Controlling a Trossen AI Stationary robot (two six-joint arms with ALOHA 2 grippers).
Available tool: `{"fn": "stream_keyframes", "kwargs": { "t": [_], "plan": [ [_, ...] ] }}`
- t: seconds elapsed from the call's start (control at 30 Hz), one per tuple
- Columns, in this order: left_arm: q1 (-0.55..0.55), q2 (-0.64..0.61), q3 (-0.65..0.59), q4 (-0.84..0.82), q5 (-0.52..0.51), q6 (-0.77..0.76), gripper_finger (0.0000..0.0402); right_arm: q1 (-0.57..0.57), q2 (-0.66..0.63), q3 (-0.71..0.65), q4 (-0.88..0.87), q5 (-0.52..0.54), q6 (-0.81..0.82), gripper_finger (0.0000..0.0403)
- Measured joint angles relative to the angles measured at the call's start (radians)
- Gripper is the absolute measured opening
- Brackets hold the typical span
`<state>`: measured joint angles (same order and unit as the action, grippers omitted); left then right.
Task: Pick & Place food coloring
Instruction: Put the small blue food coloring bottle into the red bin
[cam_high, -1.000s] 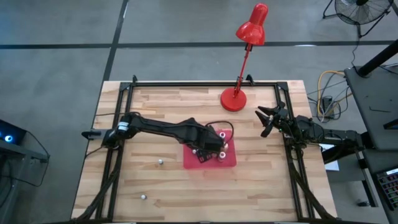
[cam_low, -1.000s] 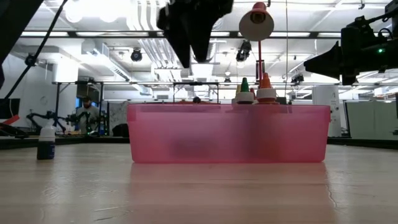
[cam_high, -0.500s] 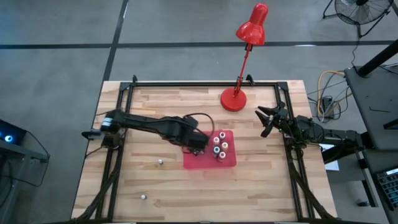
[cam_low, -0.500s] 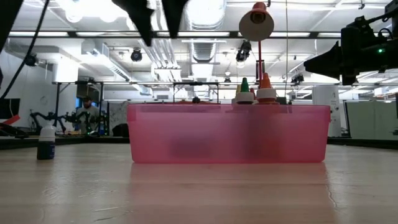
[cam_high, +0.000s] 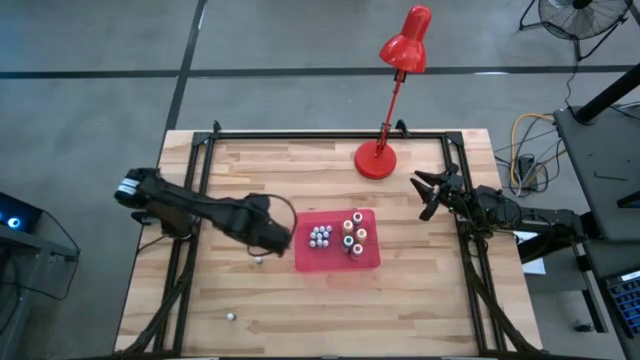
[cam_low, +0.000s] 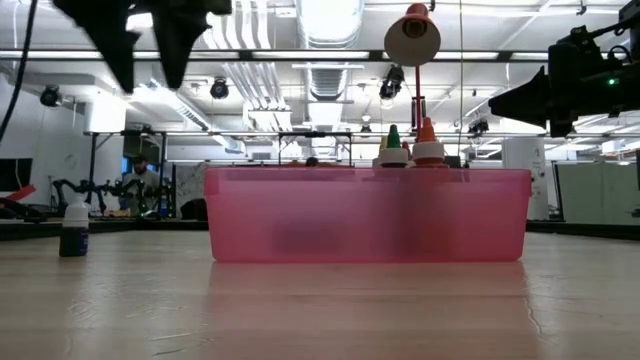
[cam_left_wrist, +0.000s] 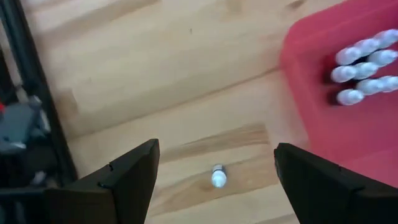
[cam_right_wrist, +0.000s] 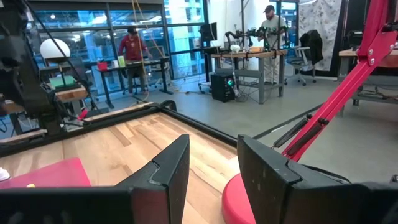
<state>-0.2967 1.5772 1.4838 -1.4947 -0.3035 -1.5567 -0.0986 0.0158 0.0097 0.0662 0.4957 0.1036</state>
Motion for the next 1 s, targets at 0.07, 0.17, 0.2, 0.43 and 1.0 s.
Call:
{"fn": "stream_keyframes", "kwargs": {
  "t": [0.07,0.17,0.2,0.43,1.0],
  "plan": [
    [-0.019,-0.03,-0.076,0.055,0.021,-0.042,0.0289,0.0,0.0,0.0,0.0,0.0,0.0,0.0128],
    [-0.041,-0.058,-0.185,0.164,0.079,-0.076,0.0289,0.0,0.0,0.0,0.0,0.0,0.0,0.0128],
    [-0.049,-0.06,-0.219,0.206,0.094,-0.083,0.0289,0.0,0.0,0.0,0.0,0.0,0.0,0.0128],
    [-0.098,-0.061,-0.406,0.435,0.136,-0.152,0.0285,0.0,0.0,0.0,0.0,0.0,0.0,0.0128],
    [-0.154,-0.023,-0.535,0.55,0.138,-0.188,0.0284,0.0,0.0,0.0,0.0,0.0,0.0,0.0128]
  ]
}}
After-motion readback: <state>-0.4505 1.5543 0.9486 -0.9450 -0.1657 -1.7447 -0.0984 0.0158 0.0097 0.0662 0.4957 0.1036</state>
